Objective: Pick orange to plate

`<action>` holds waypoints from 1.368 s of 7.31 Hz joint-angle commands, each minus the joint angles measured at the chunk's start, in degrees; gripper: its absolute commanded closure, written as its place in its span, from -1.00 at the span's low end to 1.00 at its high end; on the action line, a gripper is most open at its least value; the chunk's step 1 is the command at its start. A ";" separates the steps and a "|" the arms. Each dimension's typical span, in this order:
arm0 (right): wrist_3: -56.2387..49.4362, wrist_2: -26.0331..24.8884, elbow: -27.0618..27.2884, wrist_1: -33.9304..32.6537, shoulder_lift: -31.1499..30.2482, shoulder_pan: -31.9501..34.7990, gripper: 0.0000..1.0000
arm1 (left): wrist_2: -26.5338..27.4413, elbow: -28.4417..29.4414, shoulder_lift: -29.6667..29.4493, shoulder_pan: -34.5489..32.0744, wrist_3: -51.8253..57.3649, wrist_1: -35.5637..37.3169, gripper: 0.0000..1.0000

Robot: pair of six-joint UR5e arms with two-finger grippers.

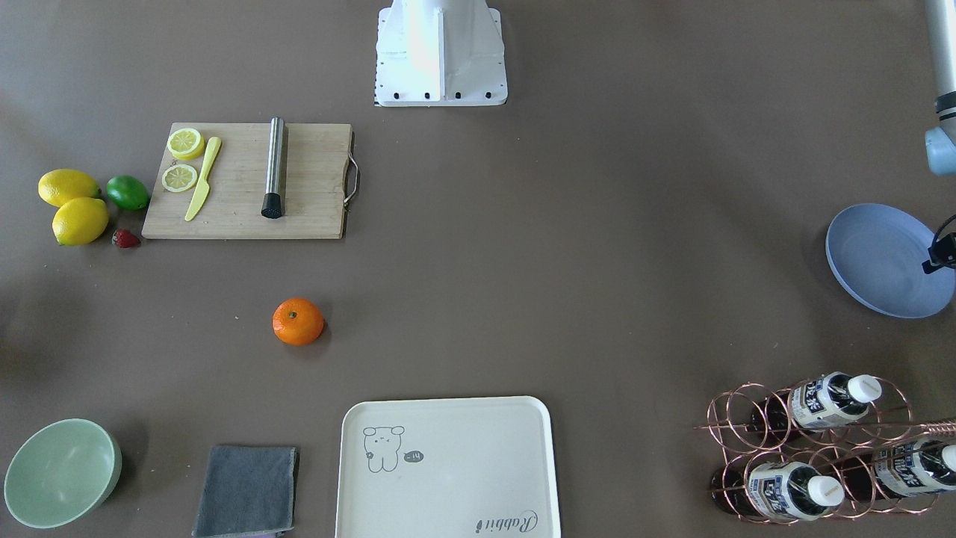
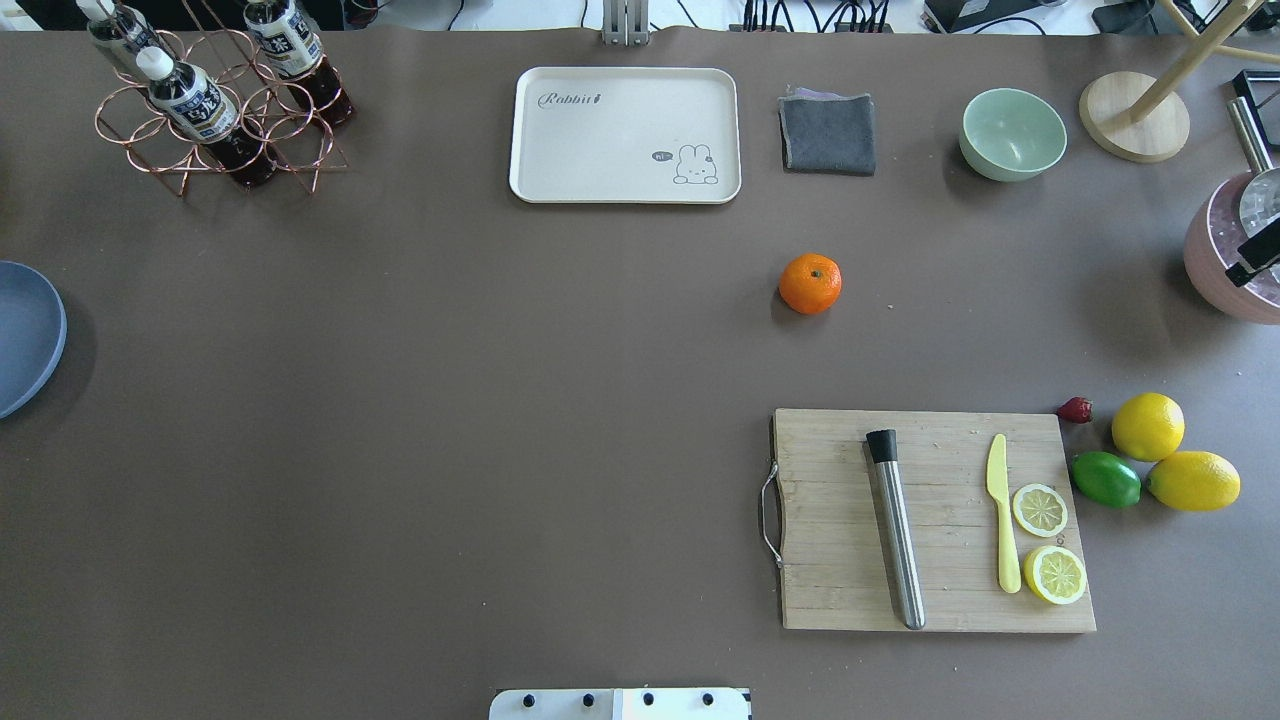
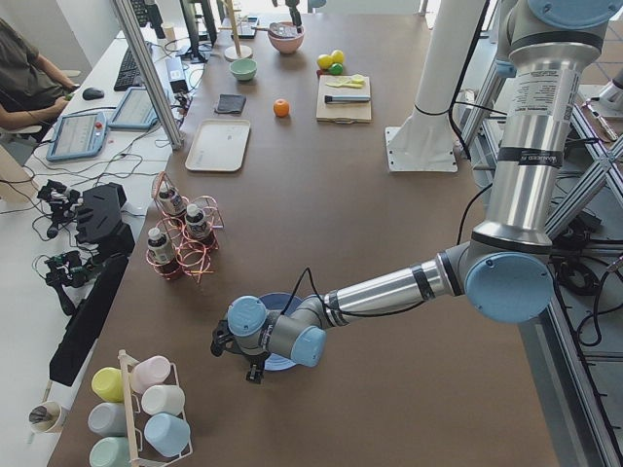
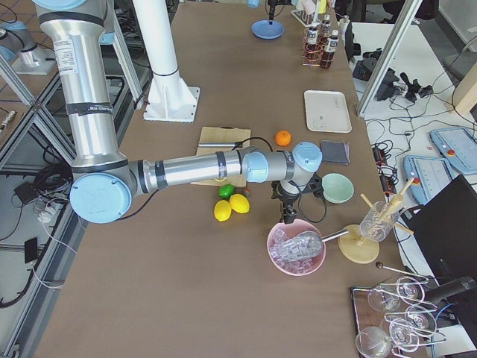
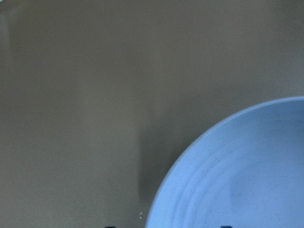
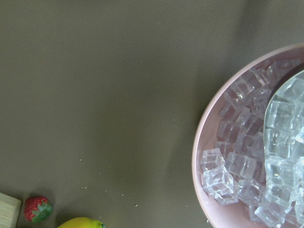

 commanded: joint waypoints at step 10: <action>0.53 0.79 7.41 -0.17 2.64 -2.15 -1.00 | -7.75 -18.64 1.17 0.90 -25.48 0.09 1.00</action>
